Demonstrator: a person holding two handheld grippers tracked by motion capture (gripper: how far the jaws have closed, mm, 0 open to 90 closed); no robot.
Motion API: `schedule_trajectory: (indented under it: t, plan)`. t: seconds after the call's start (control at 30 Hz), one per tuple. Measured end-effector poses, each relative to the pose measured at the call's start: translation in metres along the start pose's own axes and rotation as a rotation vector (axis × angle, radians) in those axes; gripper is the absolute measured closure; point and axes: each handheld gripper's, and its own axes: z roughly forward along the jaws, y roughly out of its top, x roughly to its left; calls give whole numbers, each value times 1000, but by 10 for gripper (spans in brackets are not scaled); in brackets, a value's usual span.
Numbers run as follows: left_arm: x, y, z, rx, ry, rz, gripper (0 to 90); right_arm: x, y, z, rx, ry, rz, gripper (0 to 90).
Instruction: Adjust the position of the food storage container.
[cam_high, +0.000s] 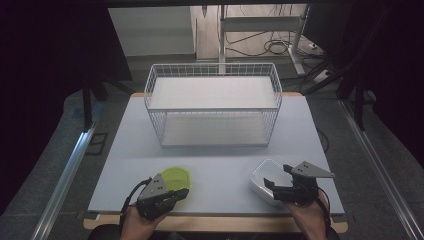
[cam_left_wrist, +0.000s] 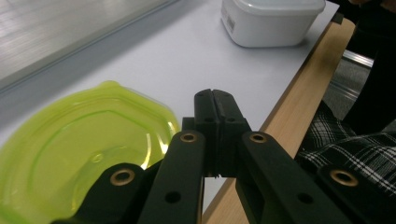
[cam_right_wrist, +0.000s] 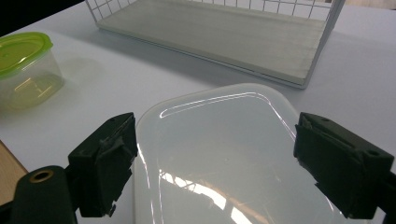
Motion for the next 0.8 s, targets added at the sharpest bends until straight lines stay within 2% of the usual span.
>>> schedule_trajectory:
  t: [0.2, 0.43, 0.5, 0.63, 0.8]
  plan:
    - [0, -2, 11, 37, -9, -17, 898, 0, -1, 1, 10, 2, -2, 140]
    - [6, -7, 16, 77, 22, -51, 898, -1, -1, 2, 15, 2, -5, 141]
    - [10, -8, 17, 77, 18, -63, 899, -1, -1, 2, 18, 2, -8, 141]
    - [13, -10, 18, 89, 41, -66, 898, -1, -2, 3, 23, 2, -9, 141]
    - [20, -12, 16, 83, 49, -89, 899, -1, -2, 3, 23, 2, -9, 142]
